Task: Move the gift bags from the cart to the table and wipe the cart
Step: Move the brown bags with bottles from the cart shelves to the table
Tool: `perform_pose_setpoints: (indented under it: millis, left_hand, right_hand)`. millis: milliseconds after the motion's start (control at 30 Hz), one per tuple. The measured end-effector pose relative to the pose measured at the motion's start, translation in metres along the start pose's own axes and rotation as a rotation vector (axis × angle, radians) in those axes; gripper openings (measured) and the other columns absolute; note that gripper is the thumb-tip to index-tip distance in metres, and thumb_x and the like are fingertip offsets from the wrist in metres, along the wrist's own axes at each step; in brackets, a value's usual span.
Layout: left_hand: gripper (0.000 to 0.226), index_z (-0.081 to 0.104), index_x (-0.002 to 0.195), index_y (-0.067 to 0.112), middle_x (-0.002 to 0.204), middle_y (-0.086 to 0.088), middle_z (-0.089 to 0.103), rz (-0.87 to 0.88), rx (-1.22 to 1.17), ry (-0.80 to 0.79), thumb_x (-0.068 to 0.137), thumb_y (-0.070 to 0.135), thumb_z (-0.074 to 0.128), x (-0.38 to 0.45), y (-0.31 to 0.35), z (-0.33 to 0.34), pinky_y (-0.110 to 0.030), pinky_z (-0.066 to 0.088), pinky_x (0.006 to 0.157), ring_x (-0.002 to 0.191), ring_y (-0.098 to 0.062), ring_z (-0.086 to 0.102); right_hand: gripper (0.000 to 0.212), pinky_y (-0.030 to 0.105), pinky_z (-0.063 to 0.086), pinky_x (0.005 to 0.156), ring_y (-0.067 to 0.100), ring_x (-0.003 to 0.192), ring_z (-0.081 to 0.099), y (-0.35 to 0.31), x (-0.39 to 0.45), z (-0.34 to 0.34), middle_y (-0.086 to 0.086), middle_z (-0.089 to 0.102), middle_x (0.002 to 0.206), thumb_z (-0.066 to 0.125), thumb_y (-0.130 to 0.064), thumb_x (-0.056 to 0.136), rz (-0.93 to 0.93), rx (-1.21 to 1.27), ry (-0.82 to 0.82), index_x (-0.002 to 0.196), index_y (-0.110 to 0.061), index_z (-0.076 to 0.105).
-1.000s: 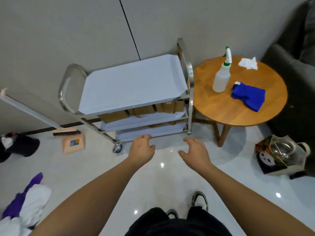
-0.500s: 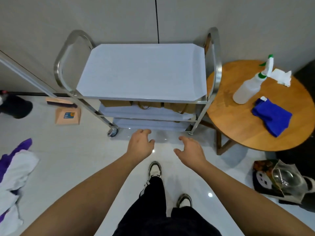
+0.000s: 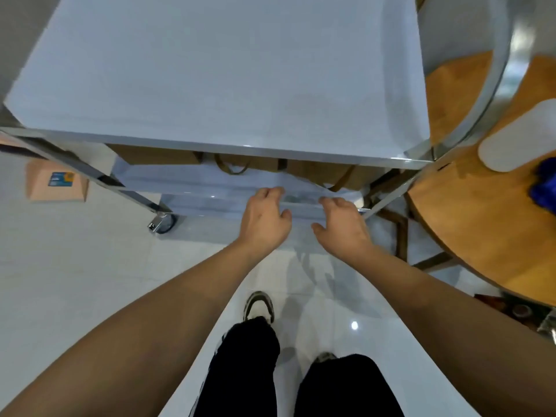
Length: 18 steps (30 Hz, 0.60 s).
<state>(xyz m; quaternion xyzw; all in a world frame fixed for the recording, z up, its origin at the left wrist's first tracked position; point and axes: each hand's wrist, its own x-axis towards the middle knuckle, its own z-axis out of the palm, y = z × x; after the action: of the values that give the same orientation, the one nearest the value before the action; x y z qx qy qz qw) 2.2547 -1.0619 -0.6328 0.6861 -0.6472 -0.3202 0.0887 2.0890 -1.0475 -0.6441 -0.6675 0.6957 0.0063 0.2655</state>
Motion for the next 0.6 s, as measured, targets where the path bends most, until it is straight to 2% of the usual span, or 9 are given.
perform_pose_setpoints:
  millis: [100, 233, 333, 400, 433, 500, 600]
  left_hand:
    - [0.056, 0.043, 0.148, 0.014, 0.145, -0.014, 0.047, 0.051, 0.074, 0.125, 0.096, 0.025, 0.06, 0.04, 0.0, 0.022, -0.038, 0.042, 0.105, 0.129, -0.035, 0.047]
    - [0.063, 0.038, 0.149, 0.009, 0.146, -0.021, 0.042, 0.118, 0.079, 0.227, 0.091, 0.018, 0.061, 0.08, 0.004, 0.04, -0.039, 0.043, 0.102, 0.126, -0.04, 0.047]
    - [0.034, 0.06, 0.122, 0.003, 0.117, -0.025, 0.061, 0.144, 0.048, 0.347, 0.096, 0.023, 0.054, 0.103, 0.009, 0.047, -0.04, 0.051, 0.084, 0.104, -0.043, 0.059]
    - [0.032, 0.066, 0.101, 0.005, 0.103, -0.023, 0.068, 0.114, -0.014, 0.406, 0.1, 0.032, 0.049, 0.114, 0.012, 0.052, -0.036, 0.048, 0.078, 0.098, -0.042, 0.062]
    - [0.037, 0.066, 0.101, 0.008, 0.104, -0.021, 0.069, 0.11, -0.07, 0.455, 0.101, 0.038, 0.046, 0.118, 0.012, 0.054, -0.035, 0.046, 0.078, 0.1, -0.041, 0.062]
    - [0.048, 0.065, 0.119, 0.016, 0.117, -0.015, 0.07, 0.121, -0.203, 0.586, 0.098, 0.052, 0.041, 0.125, 0.015, 0.058, -0.034, 0.045, 0.083, 0.107, -0.039, 0.062]
    - [0.044, 0.061, 0.13, 0.028, 0.13, -0.001, 0.067, 0.085, -0.272, 0.652, 0.101, 0.057, 0.045, 0.133, 0.025, 0.06, -0.028, 0.041, 0.085, 0.116, -0.03, 0.061]
  right_hand:
    - [0.053, 0.04, 0.039, 0.104, 0.037, 0.122, 0.05, 0.009, 0.029, 0.021, 0.019, 0.057, 0.13, 0.057, -0.031, 0.097, -0.038, -0.107, 0.095, 0.144, -0.011, 0.043]
    - [0.053, 0.042, 0.04, 0.101, 0.04, 0.116, 0.056, 0.013, 0.055, 0.05, 0.019, 0.062, 0.124, 0.059, -0.023, 0.093, -0.099, -0.184, 0.242, 0.142, -0.01, 0.046]
    - [0.064, 0.043, 0.032, 0.108, 0.037, 0.123, 0.053, 0.016, 0.077, 0.067, 0.016, 0.06, 0.13, 0.063, -0.02, 0.086, -0.112, -0.16, 0.366, 0.146, -0.01, 0.043]
    - [0.067, 0.04, 0.026, 0.11, 0.032, 0.119, 0.055, 0.02, 0.09, 0.072, 0.012, 0.063, 0.123, 0.062, -0.024, 0.087, -0.104, -0.168, 0.366, 0.147, -0.014, 0.035]
    - [0.064, 0.038, 0.027, 0.107, 0.031, 0.114, 0.057, 0.024, 0.096, 0.074, 0.01, 0.065, 0.118, 0.062, -0.025, 0.088, -0.112, -0.166, 0.402, 0.145, -0.016, 0.036]
    - [0.048, 0.038, 0.033, 0.099, 0.034, 0.105, 0.057, 0.03, 0.108, 0.078, 0.011, 0.064, 0.112, 0.062, -0.026, 0.091, -0.146, -0.097, 0.507, 0.136, -0.016, 0.045]
    - [0.033, 0.044, 0.042, 0.084, 0.041, 0.088, 0.057, 0.039, 0.121, 0.087, 0.017, 0.059, 0.105, 0.067, -0.025, 0.091, -0.174, -0.007, 0.73, 0.117, -0.008, 0.058]
